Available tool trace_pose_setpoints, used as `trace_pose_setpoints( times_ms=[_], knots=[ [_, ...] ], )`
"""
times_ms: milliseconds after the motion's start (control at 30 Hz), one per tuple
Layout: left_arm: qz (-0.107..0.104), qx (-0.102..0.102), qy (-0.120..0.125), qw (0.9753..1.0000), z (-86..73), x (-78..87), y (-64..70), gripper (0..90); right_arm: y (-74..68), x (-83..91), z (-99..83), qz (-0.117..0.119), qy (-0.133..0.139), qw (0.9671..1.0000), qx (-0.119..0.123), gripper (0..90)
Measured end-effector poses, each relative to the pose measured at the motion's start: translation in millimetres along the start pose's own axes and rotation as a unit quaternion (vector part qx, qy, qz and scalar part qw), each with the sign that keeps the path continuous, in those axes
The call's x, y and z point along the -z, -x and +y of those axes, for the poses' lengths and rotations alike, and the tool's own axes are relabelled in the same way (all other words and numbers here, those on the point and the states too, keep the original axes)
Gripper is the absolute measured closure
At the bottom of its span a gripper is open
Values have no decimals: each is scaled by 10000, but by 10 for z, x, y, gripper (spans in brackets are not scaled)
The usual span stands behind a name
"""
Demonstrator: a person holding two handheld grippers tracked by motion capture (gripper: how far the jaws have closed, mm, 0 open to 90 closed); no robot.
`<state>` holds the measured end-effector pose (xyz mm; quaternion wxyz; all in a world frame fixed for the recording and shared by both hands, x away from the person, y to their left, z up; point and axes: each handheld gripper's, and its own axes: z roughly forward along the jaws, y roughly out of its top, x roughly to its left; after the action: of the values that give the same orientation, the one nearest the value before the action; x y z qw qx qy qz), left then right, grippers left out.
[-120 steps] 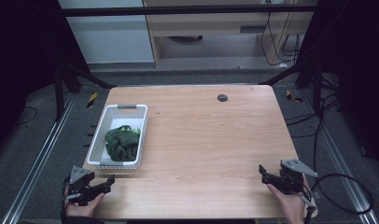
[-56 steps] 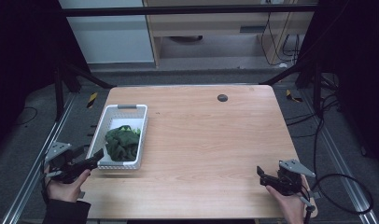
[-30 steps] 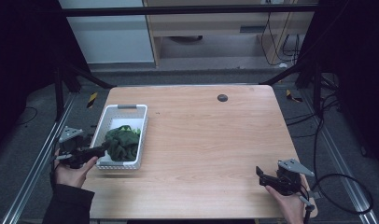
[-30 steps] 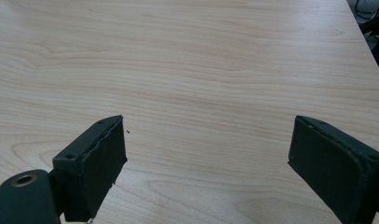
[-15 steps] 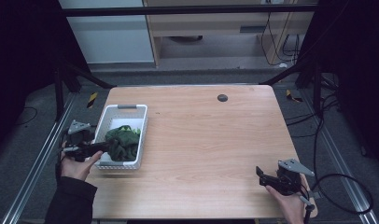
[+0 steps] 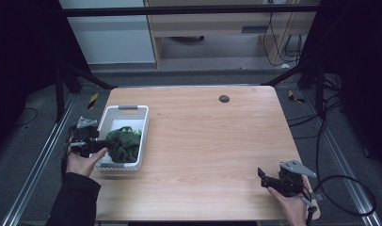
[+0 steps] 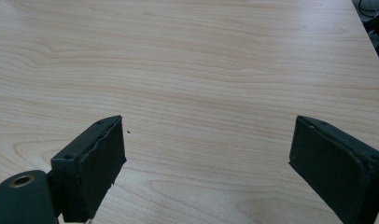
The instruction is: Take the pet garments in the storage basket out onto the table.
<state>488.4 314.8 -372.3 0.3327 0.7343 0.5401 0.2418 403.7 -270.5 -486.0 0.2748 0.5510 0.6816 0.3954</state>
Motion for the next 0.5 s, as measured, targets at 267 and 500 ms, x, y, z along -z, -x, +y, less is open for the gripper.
trace_pose_setpoints(
  times_ms=[267, 500],
  knots=[
    [0, -28, -126, 9999, 71, -91, 13, 193, 3, -15, -2, 2, -13, 10000, 28, 100],
    [-22, -115, -259, 9996, 114, -172, 55, 188, 1, -20, -1, 11, -44, 10000, 26, 96]
  ],
)
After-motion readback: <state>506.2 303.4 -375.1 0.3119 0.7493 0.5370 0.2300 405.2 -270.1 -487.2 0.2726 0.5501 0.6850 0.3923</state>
